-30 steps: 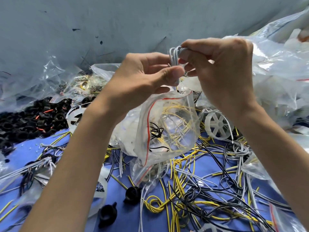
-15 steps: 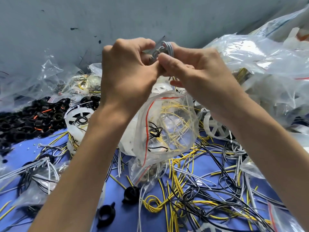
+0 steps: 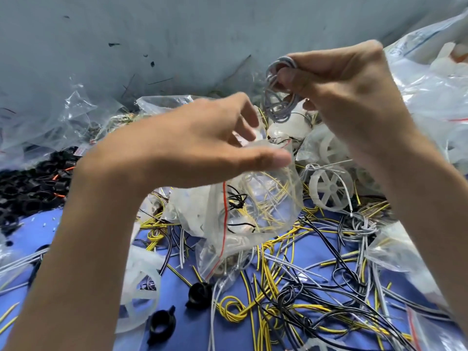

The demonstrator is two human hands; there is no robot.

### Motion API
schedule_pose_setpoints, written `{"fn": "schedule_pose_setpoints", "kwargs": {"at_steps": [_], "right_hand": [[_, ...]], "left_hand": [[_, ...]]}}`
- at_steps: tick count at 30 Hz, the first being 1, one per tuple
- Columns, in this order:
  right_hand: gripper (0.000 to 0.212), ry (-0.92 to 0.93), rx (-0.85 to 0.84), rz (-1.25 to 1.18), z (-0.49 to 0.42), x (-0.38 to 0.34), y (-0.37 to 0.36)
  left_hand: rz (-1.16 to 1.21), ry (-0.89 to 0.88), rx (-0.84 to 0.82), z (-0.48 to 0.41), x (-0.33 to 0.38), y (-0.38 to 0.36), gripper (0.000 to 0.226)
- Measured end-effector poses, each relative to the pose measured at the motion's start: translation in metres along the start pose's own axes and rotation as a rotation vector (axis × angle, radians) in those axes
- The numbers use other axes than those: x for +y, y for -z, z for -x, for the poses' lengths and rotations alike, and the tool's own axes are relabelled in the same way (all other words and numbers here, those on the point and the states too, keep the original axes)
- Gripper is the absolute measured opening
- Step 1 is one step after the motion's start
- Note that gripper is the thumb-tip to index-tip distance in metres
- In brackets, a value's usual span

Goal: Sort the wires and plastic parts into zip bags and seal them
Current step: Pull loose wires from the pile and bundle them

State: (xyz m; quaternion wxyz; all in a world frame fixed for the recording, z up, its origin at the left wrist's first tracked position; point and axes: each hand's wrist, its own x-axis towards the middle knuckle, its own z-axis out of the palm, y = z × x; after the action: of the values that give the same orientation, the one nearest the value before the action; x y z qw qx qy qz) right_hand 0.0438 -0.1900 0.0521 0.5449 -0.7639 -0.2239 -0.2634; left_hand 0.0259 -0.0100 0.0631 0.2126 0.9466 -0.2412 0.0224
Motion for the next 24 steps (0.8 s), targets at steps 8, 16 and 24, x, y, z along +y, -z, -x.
{"fn": "schedule_pose_setpoints", "kwargs": {"at_steps": [8, 16, 24], "right_hand": [[0.016, -0.041, -0.105, -0.115, 0.001, -0.010, 0.003], [0.017, 0.028, -0.407, 0.110, 0.016, -0.023, -0.018], [0.009, 0.311, -0.149, 0.552, 0.025, -0.005, -0.043]], "left_hand": [[-0.008, -0.052, 0.127, 0.008, -0.015, 0.017, 0.040], [0.023, -0.096, 0.200, 0.007, -0.026, 0.019, 0.026], [0.122, -0.120, 0.245, 0.003, -0.013, 0.009, 0.033]]}}
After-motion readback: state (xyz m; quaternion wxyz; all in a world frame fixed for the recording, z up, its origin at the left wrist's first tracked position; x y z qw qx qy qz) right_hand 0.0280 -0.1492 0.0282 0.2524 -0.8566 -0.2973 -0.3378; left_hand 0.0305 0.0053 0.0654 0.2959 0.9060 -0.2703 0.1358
